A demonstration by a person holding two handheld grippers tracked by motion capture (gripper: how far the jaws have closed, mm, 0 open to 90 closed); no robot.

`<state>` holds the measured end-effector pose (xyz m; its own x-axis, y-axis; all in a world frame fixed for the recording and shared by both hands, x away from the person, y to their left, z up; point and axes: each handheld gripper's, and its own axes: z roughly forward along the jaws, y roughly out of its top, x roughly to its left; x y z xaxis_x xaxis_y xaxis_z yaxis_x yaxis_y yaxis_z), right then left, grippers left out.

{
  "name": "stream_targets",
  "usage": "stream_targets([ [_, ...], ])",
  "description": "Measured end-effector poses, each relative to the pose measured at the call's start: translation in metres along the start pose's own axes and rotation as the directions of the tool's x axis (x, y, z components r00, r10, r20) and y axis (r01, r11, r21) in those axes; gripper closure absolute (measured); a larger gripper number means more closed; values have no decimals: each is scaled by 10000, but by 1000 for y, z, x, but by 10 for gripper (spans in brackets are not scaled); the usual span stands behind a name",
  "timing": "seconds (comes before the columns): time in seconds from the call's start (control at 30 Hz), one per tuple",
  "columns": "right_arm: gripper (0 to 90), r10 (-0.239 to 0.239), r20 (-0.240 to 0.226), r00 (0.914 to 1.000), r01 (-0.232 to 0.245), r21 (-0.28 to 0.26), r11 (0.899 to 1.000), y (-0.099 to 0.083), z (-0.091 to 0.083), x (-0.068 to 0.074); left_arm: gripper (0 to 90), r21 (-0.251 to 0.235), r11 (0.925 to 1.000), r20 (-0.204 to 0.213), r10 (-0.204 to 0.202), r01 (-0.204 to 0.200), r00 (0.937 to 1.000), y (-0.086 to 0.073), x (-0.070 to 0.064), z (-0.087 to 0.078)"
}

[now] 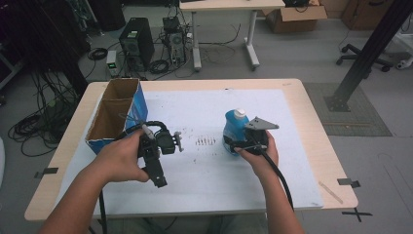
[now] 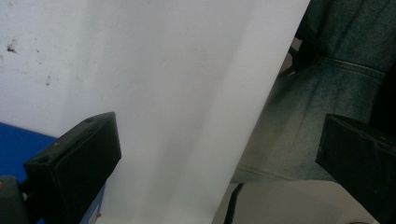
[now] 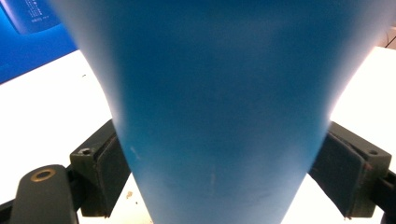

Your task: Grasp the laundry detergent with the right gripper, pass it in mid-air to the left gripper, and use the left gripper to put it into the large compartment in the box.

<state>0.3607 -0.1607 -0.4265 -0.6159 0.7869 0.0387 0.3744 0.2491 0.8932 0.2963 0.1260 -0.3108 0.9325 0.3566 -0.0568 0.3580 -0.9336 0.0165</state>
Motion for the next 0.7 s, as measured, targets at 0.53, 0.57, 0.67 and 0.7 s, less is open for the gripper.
stream_targets([
  [0.53,252,-215,133,9997,216,-46,9998,-3,3,5,2,-131,9999,10,-59,59,10000,-2,2,0],
  [0.57,277,-250,148,9996,250,-32,9997,-3,3,6,2,-135,9999,9,-68,68,10000,-2,2,0],
  [0.67,301,-274,203,9994,277,-109,9996,-4,3,6,2,-136,9999,11,-89,89,10000,-3,3,0],
  [0.7,301,-274,203,9994,277,-109,9996,-4,3,6,2,-136,9999,11,-89,89,10000,-3,3,0],
])
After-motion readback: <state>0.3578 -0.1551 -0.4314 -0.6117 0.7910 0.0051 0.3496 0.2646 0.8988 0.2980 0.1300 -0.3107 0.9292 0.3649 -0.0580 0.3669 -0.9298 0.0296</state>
